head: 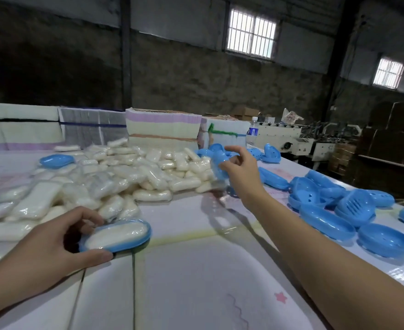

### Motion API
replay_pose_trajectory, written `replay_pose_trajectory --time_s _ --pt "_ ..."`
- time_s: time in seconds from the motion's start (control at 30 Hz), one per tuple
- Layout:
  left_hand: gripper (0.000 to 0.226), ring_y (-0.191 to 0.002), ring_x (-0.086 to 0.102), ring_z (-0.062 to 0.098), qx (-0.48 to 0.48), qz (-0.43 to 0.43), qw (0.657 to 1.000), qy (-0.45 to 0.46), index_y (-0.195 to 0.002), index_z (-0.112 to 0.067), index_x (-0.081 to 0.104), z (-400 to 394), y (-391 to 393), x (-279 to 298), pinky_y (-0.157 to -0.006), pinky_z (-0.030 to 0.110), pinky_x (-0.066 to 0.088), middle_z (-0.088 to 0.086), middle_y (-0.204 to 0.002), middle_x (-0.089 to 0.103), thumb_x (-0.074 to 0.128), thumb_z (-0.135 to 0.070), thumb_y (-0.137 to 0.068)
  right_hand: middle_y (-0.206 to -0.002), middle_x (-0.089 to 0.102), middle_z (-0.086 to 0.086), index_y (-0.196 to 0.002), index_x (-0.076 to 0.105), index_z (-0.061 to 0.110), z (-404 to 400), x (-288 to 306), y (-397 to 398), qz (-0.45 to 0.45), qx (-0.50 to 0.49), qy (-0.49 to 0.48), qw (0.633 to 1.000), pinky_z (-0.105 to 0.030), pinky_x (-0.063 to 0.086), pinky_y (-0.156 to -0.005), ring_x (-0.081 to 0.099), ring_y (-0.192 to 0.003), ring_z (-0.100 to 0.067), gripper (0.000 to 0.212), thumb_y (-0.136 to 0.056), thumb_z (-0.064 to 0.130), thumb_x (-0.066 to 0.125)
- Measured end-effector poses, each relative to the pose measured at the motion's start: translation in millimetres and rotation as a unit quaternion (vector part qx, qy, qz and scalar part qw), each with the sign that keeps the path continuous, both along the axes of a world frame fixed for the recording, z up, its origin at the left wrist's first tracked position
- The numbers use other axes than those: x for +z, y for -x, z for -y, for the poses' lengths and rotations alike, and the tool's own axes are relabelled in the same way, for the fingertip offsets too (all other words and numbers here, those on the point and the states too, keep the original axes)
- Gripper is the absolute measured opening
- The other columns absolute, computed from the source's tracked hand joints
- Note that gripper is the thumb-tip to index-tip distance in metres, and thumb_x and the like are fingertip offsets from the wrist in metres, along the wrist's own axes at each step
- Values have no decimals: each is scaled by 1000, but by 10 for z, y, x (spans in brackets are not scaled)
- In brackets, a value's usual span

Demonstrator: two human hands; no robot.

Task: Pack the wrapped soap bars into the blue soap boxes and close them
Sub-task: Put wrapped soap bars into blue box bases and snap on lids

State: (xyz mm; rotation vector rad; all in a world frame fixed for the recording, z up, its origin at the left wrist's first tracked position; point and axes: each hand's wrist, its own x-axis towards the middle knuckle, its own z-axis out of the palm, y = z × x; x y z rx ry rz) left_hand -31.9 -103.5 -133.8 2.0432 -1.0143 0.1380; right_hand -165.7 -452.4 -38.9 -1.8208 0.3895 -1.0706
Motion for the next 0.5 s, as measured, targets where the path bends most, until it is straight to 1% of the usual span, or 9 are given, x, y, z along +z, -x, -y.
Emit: replay_pose_trajectory --time_s 0.07,0.1,0.17,0.23,0.3,0.37,0.4,0.43,0.5 --pt "89 -77 67 2 -15 0 1000 17 -112 -46 62 39 122 89 -66 15 50 -18 -92 68 78 -85 -34 -83 58 -3 -103 65 35 -340 174 -53 6 117 -90 989 -24 46 -56 54 -71 -12 35 -84 6 59" --pt "86 -81 66 0 -19 -1 999 27 -110 -50 61 54 165 119 -70 13 50 -20 -96 67 80 -82 -33 -87 61 -2 -101 67 36 -500 243 -91 -3 179 -136 974 -24 47 -53 56 -72 -13 34 -85 7 58" --pt "81 -91 65 -4 -15 -15 999 43 -108 -58 54 75 229 164 -75 10 50 -21 -102 64 83 -72 -33 -87 63 -1 -102 70 33 -786 302 -163 -16 300 -222 928 -25 45 -49 58 -64 -13 31 -90 9 54" --pt "87 -95 64 -5 -6 -35 998 56 -113 -59 48 88 273 195 -79 15 51 -21 -111 59 83 -66 -34 -91 62 -4 -107 69 26 -1013 237 -223 -30 366 -277 888 -23 44 -46 57 -58 -13 28 -94 9 50" --pt "98 -95 66 1 -2 -53 996 74 -124 -55 41 94 301 210 -83 23 53 -20 -119 55 87 -60 -37 -102 62 -8 -111 67 20 -1181 60 -253 -64 390 -300 868 -25 45 -48 58 -65 -17 28 -96 8 46" --pt "102 -93 67 6 2 -70 993 100 -130 -51 38 89 295 216 -85 30 57 -21 -118 55 92 -53 -44 -106 61 -12 -113 67 17 -1281 -135 -258 -120 380 -256 881 -26 41 -53 54 -74 -22 29 -98 9 44" --pt "97 -94 67 4 3 -72 992 101 -128 -52 39 87 286 217 -84 28 57 -24 -116 57 95 -51 -49 -104 61 -12 -113 67 18 -1307 -210 -261 -142 364 -206 897 -26 39 -53 51 -76 -22 28 -98 10 44" --pt "87 -95 67 -1 -1 -66 994 92 -125 -54 42 83 279 214 -81 22 56 -28 -113 59 94 -49 -55 -98 62 -8 -114 67 19 -1323 -261 -262 -152 345 -149 914 -25 39 -53 51 -74 -18 27 -98 12 46" --pt "67 -96 64 -9 -8 -49 996 76 -118 -55 47 78 286 212 -73 8 50 -38 -108 59 88 -46 -65 -84 65 10 -112 68 23 -1319 -312 -258 -146 297 -29 943 -18 40 -52 52 -64 -3 26 -97 15 49"
